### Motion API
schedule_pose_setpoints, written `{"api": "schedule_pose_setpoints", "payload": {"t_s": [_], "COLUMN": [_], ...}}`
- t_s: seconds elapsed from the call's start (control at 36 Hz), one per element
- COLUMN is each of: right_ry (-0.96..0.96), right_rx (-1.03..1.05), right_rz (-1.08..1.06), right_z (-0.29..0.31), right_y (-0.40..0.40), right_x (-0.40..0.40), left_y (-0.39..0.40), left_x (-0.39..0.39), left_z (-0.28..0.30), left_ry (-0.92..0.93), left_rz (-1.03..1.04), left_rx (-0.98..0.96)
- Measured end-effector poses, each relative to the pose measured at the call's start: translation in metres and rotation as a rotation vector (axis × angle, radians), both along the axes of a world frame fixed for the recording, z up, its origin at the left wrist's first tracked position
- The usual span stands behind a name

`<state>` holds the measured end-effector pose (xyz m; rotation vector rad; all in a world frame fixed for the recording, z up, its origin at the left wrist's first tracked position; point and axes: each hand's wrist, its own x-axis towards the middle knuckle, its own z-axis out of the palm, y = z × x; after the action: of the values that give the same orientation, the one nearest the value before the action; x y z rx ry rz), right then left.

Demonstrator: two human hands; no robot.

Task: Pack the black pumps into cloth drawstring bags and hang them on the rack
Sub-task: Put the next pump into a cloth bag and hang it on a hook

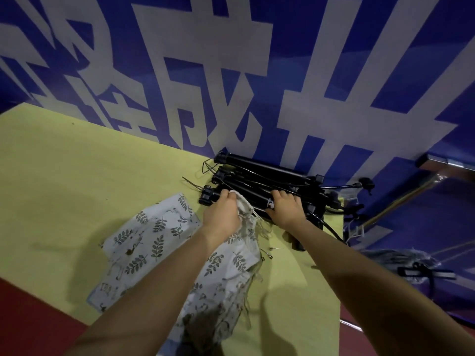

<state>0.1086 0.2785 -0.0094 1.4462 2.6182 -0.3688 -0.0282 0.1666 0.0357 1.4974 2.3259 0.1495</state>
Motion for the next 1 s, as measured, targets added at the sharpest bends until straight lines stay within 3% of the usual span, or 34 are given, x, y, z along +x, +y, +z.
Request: {"api": "schedule_pose_setpoints", "payload": {"t_s": [0.22, 0.83, 1.0], "right_ry": [-0.050, 0.139, 0.219], "right_rx": [0.018, 0.120, 0.135], "right_rz": [0.005, -0.055, -0.161], "right_z": [-0.007, 0.063, 0.077], "right_y": [0.010, -0.040, -0.055], "right_x": [-0.016, 0.003, 0.022], "left_y": [0.007, -0.023, -0.038], "left_x": [-0.007, -0.012, -0.011], "left_z": [-0.010, 0.006, 0.012], "left_ry": [-0.010, -0.035, -0.014], "left_rz": [0.016, 0.011, -0.006], "left_rx": [-0.017, 0.106, 0.115]}}
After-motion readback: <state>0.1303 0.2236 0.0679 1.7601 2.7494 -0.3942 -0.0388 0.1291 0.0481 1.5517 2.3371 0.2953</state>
